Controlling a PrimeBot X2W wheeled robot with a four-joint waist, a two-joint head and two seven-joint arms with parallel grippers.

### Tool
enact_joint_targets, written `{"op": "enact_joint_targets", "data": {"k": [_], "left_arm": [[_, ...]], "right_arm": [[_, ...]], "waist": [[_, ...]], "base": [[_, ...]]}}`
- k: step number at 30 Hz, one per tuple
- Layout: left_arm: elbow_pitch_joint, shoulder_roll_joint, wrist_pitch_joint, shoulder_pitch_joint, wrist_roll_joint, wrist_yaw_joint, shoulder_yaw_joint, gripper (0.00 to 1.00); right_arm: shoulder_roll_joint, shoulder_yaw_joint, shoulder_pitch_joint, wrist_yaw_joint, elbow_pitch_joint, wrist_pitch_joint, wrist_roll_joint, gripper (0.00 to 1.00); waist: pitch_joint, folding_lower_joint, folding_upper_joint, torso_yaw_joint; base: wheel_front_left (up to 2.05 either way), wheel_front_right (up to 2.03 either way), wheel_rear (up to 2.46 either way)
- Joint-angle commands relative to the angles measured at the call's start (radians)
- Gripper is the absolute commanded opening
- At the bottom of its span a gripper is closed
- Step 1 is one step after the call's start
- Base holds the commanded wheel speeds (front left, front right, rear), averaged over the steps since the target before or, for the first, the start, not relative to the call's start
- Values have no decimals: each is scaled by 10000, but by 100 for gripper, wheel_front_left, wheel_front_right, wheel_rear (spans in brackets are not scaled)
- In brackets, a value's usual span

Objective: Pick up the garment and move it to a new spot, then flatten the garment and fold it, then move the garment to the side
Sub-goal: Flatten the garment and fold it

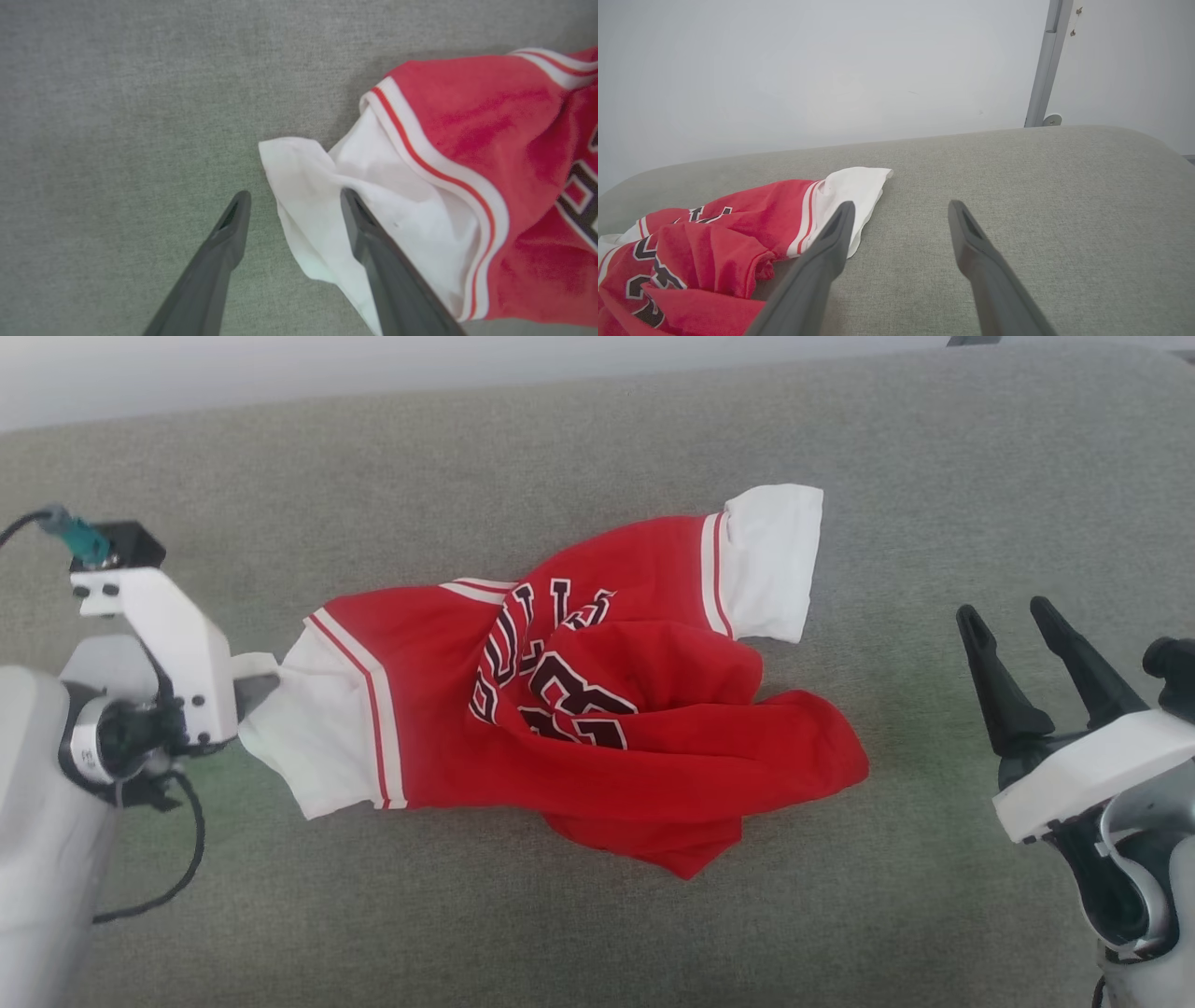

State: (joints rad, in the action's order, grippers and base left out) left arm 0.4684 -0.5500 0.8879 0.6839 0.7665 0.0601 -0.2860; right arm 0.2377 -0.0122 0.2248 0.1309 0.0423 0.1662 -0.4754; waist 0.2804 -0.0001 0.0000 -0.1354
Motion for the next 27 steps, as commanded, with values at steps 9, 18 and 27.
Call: {"op": "enact_joint_targets", "data": {"k": [9, 18, 27], "left_arm": [[818, 283, 217, 643, -393, 244, -487, 100], [1695, 1102, -16, 1089, -100, -354, -767, 0], [2328, 1899, -795, 1982, -212, -1027, -1115, 0]], "right_arm": [[213, 412, 646, -4, 52, 608, -178, 100], [936, 1030, 2208, -2, -911, 2198, -552, 100], [1764, 1421, 4569, -5, -3158, 4300, -709, 100]], "waist": [[449, 1, 0, 134], [846, 1, 0, 786], [1301, 1, 0, 1923]], "base": [[0, 0, 0], [0, 0, 0], [0, 0, 0]]}}
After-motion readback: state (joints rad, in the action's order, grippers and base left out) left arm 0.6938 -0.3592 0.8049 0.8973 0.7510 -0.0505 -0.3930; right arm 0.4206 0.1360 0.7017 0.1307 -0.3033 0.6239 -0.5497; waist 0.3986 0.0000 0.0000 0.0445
